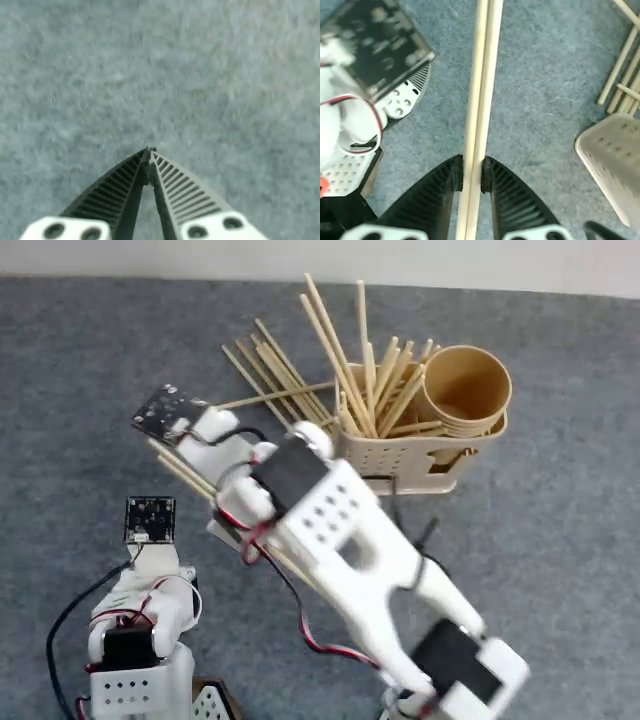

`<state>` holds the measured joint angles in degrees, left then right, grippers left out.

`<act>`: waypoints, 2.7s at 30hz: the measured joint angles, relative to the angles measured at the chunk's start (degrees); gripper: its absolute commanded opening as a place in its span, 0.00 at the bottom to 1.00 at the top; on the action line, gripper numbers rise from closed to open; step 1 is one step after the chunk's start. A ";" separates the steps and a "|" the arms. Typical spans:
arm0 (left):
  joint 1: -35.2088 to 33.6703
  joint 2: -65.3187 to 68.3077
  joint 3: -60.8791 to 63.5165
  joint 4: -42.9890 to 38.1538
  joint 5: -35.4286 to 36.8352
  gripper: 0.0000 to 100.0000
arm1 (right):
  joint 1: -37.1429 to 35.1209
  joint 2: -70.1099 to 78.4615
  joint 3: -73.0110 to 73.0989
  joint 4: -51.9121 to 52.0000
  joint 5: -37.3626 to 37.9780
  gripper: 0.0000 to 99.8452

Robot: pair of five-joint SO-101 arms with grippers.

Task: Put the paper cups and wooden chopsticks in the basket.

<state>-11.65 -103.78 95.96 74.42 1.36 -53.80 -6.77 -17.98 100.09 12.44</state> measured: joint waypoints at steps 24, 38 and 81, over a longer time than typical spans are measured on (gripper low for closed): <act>0.00 0.00 0.00 1.58 0.00 0.00 | 4.31 -45.01 10.99 -8.26 -0.79 0.01; 0.00 0.00 0.00 1.58 0.00 0.00 | 17.76 -57.41 10.81 -23.47 -0.79 0.01; 0.00 0.00 0.00 1.58 0.00 0.00 | 32.53 -47.65 60.84 -111.03 -6.59 0.01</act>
<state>-11.65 -103.78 95.96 76.00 1.36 -21.27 -54.42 42.86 -10.95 5.85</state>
